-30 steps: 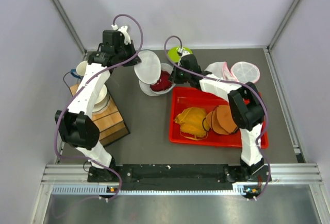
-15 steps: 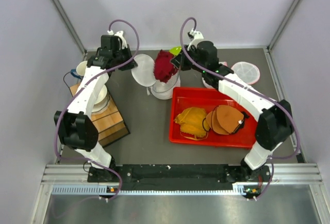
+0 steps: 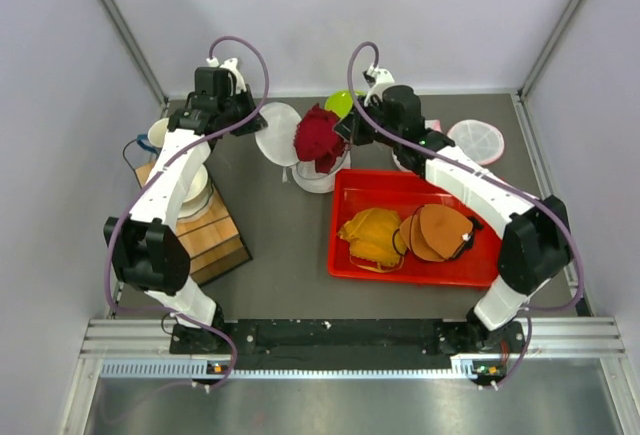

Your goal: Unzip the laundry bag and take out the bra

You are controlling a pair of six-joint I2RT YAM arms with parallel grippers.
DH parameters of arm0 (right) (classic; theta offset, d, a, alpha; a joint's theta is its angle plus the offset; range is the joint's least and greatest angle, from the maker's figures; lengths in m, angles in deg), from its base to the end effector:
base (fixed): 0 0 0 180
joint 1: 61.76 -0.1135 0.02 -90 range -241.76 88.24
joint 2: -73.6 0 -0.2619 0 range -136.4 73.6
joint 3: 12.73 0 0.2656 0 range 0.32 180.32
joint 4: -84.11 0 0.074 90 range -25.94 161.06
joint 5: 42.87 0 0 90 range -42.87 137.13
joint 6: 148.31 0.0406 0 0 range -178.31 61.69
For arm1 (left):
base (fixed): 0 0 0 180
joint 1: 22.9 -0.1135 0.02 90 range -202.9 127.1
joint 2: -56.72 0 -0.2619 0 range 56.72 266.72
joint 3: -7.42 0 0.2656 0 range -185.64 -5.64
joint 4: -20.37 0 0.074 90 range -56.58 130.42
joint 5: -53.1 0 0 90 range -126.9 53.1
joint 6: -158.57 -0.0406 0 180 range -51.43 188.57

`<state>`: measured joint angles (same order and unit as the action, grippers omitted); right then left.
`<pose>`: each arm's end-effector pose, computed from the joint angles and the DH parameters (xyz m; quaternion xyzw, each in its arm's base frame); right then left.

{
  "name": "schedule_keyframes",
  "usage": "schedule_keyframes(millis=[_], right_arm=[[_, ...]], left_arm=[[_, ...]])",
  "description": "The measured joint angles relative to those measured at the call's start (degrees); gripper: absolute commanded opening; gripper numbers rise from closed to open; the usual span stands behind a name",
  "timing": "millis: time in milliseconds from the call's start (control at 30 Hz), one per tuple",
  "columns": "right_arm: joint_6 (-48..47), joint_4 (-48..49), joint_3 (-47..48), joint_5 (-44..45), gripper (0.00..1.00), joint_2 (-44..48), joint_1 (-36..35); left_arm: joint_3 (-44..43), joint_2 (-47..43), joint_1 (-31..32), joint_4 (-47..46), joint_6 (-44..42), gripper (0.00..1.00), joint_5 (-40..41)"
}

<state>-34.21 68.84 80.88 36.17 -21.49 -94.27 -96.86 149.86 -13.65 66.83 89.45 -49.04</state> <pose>0.3482 0.2310 0.3347 -0.1154 0.7926 0.3491 0.4865 0.3813 -0.0707 0.3606 -0.0412 0.8837 -0.2094 0.4166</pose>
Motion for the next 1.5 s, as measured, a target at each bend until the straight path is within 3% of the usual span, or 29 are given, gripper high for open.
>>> schedule_keyframes(millis=[300, 533, 733, 767, 800, 900, 1067, 1200, 1500], right_arm=[[-1.6, -2.1, -5.6, 3.1, 0.0, 14.6, 0.1], [-2.0, -4.9, -18.3, 7.0, 0.0, 32.6, 0.1], [-0.2, -8.7, -30.1, 7.1, 0.0, 37.0, 0.1], [0.1, -9.3, -31.5, 7.0, 0.08, 36.2, 0.1], [0.2, -10.0, -32.4, 6.6, 0.49, 35.1, 0.1], [-0.1, -12.7, -32.9, 5.8, 0.68, 31.3, 0.1], [-2.2, -15.5, -31.8, 8.3, 0.65, 31.8, 0.1], [-4.0, -16.2, -25.4, 10.0, 0.6, 30.1, 0.1], [-4.9, -9.5, -8.2, 7.3, 0.53, 12.7, 0.0]], left_arm=[[0.4, 0.0, 0.0, -0.1, 0.0, 0.0, -0.2], [1.0, -1.3, 0.0, -0.2, 0.0, 0.0, -0.4], [1.0, -2.4, 0.0, -0.3, 0.0, 0.0, -0.5], [1.0, -2.4, 0.0, -0.3, 0.0, 0.0, -0.5], [1.0, -2.4, 0.0, -0.3, 0.0, 0.0, -0.5], [1.0, -2.4, 0.0, -0.3, 0.0, 0.0, -0.7], [1.0, -2.4, 0.0, -0.4, 0.0, 0.0, -1.4], [1.4, -2.4, 0.0, -0.4, 0.0, 0.0, -2.0], [2.2, -2.4, 0.0, -0.5, -0.7, 0.0, -2.5]])
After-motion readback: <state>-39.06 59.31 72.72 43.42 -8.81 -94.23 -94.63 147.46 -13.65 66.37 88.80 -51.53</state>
